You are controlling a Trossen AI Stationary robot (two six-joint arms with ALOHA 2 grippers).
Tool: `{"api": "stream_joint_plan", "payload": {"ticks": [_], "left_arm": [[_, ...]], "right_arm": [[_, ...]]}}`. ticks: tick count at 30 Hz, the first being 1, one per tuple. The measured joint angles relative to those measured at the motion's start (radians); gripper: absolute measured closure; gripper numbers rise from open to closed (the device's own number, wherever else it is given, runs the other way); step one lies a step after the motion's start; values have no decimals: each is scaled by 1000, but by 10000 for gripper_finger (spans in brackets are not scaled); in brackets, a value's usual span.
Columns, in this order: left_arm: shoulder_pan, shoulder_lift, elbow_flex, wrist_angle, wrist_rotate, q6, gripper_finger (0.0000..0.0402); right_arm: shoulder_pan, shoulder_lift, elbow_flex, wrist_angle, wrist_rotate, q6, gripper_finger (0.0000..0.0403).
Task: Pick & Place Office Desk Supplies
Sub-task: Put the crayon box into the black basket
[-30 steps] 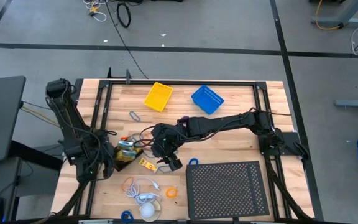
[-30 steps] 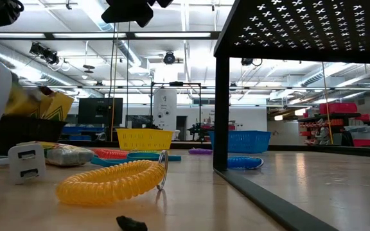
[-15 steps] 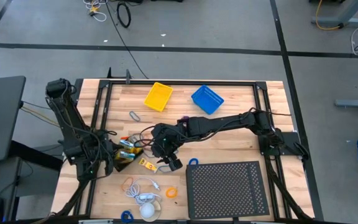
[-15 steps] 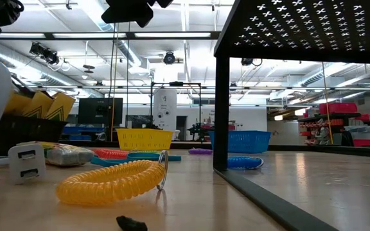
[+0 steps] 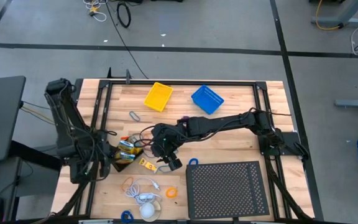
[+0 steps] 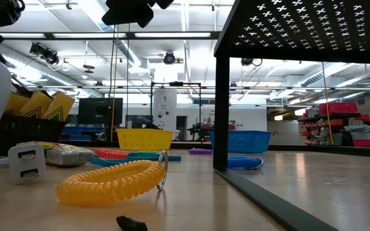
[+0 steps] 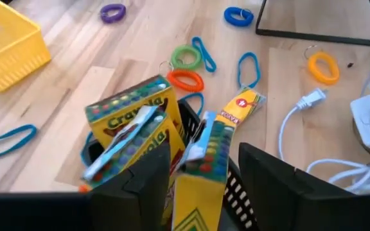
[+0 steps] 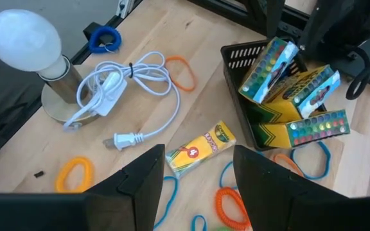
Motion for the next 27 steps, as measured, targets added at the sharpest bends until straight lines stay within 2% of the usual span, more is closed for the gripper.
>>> {"api": "stream_joint_plan", "payload": {"ticks": [4, 7, 10, 12, 13, 14, 16, 21, 27], "left_arm": [[-33, 0, 70, -71, 2, -20, 218], [-58, 0, 116, -70, 15, 0, 238], [-82, 1, 132, -37, 107, 17, 280], [-96, 10, 125, 24, 161, 32, 324], [-102, 22, 122, 52, 172, 46, 352], [-107, 37, 119, 76, 177, 53, 376], [-108, 70, 111, 92, 176, 44, 393], [-63, 180, 109, 67, 185, -65, 397], [-15, 275, 109, 69, 274, -169, 399]], "right_arm": [[4, 0, 0, -2, 31, 5, 213], [15, 0, 0, -29, 82, -11, 243], [31, 0, 0, -75, 85, -32, 314], [41, 0, 0, -96, 86, -44, 373], [47, 0, 0, -106, 86, -51, 387], [53, 0, 0, -111, 93, -53, 389], [65, 0, 0, -110, 118, -51, 388], [79, 0, 0, -117, 134, -52, 397], [80, 0, 0, -121, 135, -48, 399]]}}
